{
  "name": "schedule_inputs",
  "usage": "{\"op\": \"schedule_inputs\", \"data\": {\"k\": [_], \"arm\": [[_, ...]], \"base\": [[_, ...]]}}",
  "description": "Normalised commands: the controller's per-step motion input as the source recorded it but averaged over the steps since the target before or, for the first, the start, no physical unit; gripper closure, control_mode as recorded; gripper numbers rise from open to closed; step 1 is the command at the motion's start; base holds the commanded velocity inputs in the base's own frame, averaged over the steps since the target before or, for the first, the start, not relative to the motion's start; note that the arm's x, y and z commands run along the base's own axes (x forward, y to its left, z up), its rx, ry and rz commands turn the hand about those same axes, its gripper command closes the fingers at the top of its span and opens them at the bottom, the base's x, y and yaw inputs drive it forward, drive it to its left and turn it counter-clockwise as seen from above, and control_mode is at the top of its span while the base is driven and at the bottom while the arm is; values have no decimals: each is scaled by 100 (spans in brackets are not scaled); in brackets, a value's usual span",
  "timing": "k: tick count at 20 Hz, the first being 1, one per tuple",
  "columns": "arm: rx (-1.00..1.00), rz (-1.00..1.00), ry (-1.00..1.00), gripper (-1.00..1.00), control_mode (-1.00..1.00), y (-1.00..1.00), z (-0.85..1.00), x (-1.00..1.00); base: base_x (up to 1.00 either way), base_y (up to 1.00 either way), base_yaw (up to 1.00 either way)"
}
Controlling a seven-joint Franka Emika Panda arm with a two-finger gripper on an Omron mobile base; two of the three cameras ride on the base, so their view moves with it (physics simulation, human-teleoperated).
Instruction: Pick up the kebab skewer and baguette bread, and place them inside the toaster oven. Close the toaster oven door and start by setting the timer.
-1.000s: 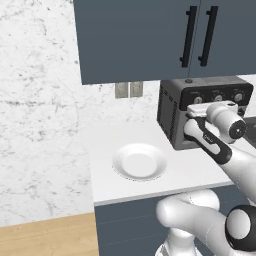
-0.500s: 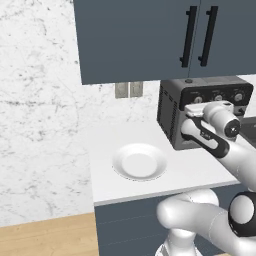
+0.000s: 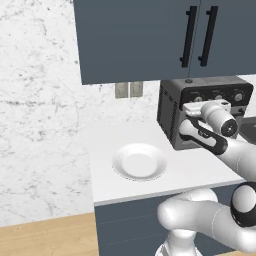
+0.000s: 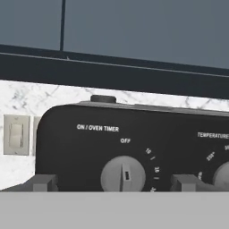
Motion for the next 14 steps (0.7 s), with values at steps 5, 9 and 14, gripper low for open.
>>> {"op": "schedule_inputs", "data": {"k": [5,9,14], "arm": [[0,0,-2,-100,-100,-3,0,5],[0,0,0,-100,-100,-6,-4,9],[0,0,0,-100,-100,-2,-5,13]], "base": [[0,0,0],[0,0,0],[0,0,0]]}}
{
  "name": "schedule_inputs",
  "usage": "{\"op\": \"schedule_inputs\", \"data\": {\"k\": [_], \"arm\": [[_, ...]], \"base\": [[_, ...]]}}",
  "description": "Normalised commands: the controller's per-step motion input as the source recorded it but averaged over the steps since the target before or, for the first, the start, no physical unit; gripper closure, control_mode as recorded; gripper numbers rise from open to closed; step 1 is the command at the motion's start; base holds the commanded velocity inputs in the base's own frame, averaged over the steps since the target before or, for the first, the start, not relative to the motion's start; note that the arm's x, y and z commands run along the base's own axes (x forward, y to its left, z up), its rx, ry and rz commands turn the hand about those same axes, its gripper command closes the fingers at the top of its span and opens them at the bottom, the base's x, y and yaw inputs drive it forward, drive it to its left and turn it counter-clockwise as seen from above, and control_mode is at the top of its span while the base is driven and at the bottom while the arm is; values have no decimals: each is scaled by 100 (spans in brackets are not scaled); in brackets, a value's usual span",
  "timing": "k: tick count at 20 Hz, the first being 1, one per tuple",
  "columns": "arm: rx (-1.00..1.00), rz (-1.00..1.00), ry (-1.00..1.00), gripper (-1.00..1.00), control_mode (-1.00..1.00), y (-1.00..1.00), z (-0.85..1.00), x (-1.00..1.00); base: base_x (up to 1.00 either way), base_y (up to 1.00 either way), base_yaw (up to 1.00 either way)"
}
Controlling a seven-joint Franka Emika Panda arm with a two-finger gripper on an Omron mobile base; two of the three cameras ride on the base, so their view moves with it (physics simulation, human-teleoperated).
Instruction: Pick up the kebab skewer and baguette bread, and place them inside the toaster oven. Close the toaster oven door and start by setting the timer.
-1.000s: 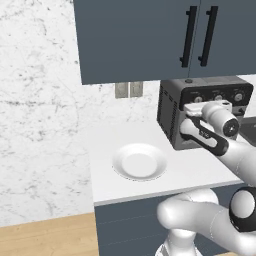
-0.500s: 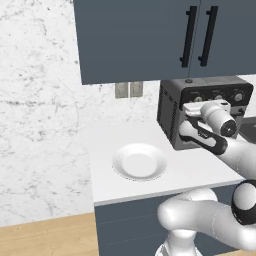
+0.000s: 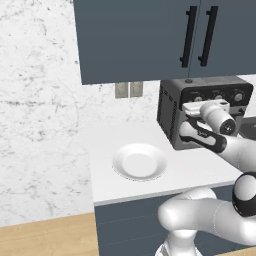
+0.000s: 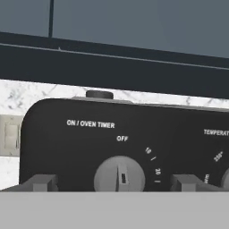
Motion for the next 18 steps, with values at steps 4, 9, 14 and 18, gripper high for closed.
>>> {"op": "schedule_inputs", "data": {"k": [4,9,14,18], "arm": [[0,0,0,-100,-100,0,-2,9],[0,0,-2,-100,-100,0,0,0],[0,0,-1,100,-100,-8,0,0],[0,0,0,100,-100,-7,0,2]], "base": [[0,0,0],[0,0,0],[0,0,0],[0,0,0]]}}
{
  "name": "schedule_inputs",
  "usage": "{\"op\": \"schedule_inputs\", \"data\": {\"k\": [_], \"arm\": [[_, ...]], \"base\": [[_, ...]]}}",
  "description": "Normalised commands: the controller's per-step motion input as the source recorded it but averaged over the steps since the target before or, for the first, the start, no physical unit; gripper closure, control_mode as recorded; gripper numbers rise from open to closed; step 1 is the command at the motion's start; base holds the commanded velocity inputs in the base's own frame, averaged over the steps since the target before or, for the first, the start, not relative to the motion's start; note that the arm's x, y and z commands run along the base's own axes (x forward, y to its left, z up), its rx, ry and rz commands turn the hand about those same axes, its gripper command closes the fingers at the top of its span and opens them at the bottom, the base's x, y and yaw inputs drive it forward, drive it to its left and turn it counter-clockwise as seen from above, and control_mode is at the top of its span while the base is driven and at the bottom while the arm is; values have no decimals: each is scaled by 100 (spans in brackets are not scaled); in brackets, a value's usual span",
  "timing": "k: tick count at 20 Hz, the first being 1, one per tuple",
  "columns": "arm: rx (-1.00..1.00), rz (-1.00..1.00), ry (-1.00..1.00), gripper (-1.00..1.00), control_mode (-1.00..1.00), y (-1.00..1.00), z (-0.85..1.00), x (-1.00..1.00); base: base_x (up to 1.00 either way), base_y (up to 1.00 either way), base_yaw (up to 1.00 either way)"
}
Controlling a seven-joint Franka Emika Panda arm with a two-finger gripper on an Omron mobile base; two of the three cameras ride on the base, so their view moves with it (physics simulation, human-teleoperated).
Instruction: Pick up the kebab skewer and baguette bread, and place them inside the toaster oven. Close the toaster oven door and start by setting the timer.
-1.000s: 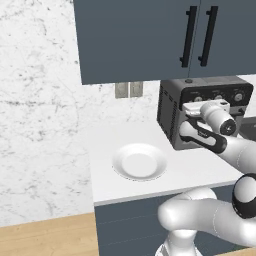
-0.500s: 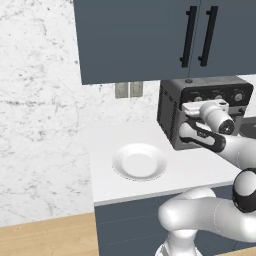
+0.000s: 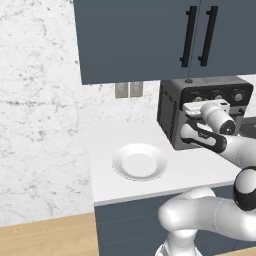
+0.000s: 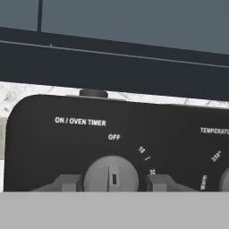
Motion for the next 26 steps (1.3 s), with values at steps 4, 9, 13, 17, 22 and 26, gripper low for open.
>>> {"op": "schedule_inputs", "data": {"k": [4,9,13,17,22,26], "arm": [[0,0,0,100,-100,-5,0,0],[0,0,0,100,-100,-1,0,11],[0,0,0,100,-100,0,0,20],[0,0,0,100,-100,0,0,37],[0,0,0,100,-100,0,0,40],[1,0,0,100,-100,0,0,26]], "base": [[0,0,0],[0,0,0],[0,0,0],[0,0,0],[0,0,0],[0,0,0]]}}
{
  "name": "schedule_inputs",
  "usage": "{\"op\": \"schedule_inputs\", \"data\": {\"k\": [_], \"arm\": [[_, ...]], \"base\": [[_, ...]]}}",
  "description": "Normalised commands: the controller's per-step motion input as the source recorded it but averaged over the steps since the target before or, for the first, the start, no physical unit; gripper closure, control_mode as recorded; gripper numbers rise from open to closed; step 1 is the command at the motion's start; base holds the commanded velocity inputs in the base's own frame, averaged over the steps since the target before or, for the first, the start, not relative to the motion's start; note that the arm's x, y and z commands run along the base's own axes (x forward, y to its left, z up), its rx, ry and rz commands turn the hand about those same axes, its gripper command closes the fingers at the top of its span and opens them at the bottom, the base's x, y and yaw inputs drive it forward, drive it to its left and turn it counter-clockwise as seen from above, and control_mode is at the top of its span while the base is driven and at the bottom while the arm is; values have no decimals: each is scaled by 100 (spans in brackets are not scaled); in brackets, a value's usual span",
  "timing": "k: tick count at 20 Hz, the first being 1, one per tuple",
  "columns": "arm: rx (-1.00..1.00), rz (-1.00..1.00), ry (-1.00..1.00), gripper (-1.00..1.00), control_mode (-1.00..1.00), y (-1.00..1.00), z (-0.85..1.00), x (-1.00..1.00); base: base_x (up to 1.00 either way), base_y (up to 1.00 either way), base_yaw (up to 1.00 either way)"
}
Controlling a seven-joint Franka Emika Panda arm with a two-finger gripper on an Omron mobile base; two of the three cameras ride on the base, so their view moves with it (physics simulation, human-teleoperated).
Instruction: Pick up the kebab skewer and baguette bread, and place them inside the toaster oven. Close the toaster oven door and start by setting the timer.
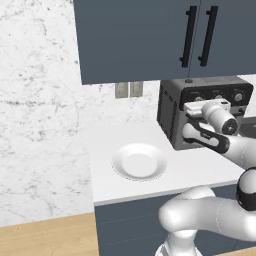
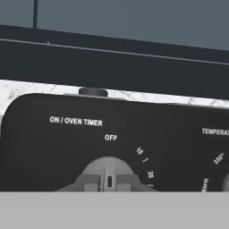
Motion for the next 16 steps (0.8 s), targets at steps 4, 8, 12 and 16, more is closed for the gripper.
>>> {"op": "schedule_inputs", "data": {"k": [4,8,12,16], "arm": [[5,0,0,100,-100,1,0,23],[15,0,0,100,-100,0,0,30],[20,0,0,100,-100,0,-1,31],[16,0,0,100,-100,1,0,40]], "base": [[0,0,0],[0,0,0],[0,0,0],[0,0,0]]}}
